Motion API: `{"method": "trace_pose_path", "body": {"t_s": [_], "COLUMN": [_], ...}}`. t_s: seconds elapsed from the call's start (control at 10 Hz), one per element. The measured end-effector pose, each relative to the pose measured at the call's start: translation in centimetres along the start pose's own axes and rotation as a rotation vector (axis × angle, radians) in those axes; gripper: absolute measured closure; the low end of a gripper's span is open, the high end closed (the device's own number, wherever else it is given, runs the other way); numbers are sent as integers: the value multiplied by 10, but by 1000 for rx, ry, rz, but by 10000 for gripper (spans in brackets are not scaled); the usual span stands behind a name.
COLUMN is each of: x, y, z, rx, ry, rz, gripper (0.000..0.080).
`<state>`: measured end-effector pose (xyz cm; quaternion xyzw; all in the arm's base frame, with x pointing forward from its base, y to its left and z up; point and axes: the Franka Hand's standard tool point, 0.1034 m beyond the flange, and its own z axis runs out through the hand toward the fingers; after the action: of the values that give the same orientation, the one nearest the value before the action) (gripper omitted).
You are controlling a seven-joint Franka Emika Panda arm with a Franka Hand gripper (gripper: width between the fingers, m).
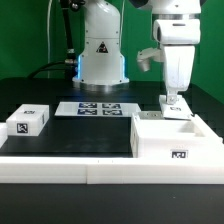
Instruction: Assemble cabinet
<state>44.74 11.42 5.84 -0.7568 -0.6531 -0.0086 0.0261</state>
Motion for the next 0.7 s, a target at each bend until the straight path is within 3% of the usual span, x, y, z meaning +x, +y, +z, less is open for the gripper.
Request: {"method": "trace_pose_path", "body": {"t_s": [0.7], "x": [4], "y": [16], "z": [-3], "rx": [-7], "ry": [6], "rz": [6], "gripper": [729]}}
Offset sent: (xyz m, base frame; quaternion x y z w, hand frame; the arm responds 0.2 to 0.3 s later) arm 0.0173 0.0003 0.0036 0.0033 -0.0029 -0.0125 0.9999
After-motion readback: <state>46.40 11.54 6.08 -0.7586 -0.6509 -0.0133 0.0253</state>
